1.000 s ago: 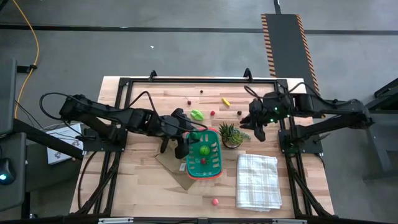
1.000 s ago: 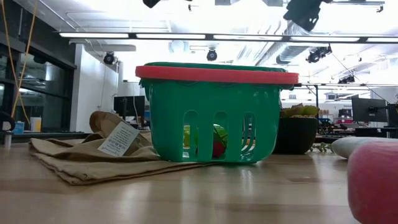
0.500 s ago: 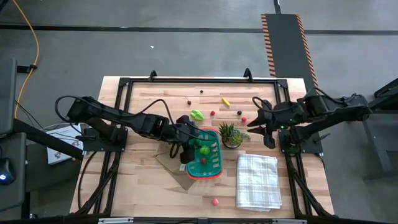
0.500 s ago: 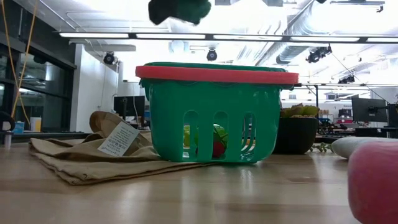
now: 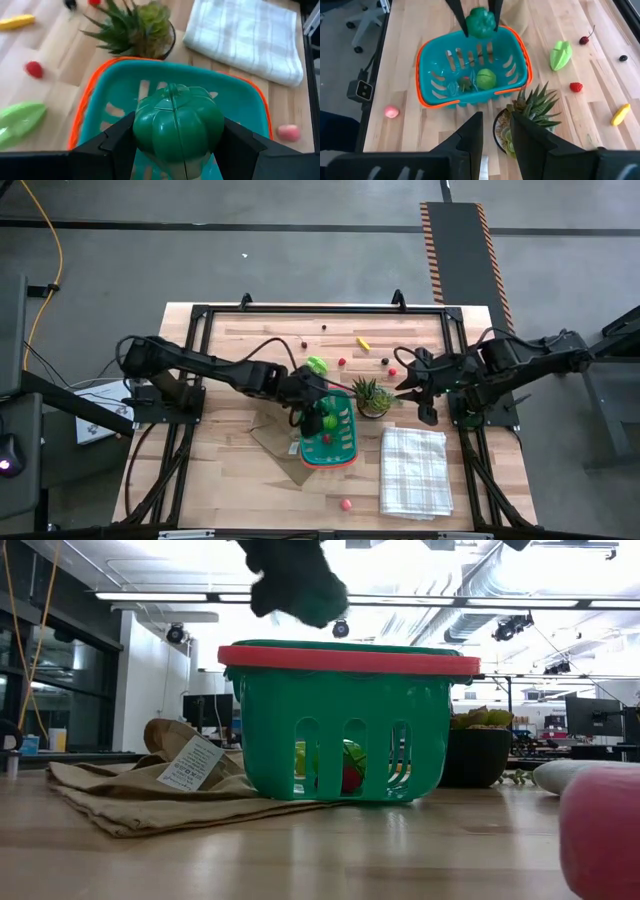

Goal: Pick and placing Produce into tupperware
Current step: Put the green bell pepper into the green basket

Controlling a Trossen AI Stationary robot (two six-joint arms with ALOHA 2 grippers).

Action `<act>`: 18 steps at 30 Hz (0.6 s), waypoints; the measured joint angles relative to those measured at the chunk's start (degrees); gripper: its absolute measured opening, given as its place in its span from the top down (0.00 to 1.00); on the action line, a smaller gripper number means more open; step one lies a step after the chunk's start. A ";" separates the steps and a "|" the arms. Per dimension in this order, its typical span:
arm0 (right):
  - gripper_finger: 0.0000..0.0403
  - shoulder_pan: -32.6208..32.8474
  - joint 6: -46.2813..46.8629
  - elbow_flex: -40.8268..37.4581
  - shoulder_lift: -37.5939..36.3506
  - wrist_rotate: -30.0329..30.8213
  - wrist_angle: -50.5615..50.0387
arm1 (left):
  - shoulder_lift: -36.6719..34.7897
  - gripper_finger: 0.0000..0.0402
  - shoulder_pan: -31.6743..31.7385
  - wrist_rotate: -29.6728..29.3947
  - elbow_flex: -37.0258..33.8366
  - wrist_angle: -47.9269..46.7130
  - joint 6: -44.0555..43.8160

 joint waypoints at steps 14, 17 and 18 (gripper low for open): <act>0.78 -0.02 -0.65 0.00 -0.07 -0.02 -0.04 | 6.03 0.48 0.13 4.02 -0.02 -0.55 0.15; 0.78 -0.02 -1.07 0.00 -0.09 -0.04 -0.03 | 7.21 0.48 0.13 4.54 -0.02 -0.50 0.13; 0.78 -0.02 -1.14 0.00 -0.07 -0.04 -0.02 | 7.70 0.48 0.13 4.73 -0.01 0.08 0.14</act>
